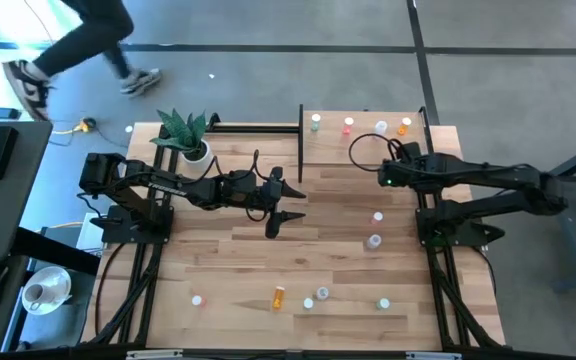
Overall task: Pick and place medicine bottles onto shelf by color
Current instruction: Put the top yellow pill bottle on the shelf aligned with the other yellow pill bottle
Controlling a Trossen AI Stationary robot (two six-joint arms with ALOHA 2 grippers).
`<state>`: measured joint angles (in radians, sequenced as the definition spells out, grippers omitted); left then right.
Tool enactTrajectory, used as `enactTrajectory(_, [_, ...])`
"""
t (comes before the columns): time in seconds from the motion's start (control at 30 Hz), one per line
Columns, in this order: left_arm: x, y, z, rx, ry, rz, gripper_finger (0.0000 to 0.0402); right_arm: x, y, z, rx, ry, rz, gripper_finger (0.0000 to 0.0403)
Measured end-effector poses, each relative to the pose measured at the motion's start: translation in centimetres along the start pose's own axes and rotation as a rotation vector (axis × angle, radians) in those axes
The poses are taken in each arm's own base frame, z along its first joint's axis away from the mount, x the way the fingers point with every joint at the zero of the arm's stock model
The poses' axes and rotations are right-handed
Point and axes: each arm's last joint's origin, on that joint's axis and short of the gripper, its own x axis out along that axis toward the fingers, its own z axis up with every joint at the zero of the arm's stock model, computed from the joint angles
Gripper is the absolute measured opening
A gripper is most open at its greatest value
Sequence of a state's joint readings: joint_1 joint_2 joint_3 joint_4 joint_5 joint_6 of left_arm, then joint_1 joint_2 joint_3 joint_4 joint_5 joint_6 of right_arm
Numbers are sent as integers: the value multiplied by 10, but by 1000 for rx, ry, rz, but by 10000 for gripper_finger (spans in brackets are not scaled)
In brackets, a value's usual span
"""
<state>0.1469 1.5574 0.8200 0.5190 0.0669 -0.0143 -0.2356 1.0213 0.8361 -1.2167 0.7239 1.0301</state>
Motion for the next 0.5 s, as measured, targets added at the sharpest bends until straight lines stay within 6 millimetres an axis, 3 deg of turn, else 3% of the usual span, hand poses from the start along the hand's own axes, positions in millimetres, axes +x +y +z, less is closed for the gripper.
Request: enactTrajectory(0.5, [0, 0, 0, 0, 4, 0, 241, 6, 3, -3, -15, 10, -90, 154])
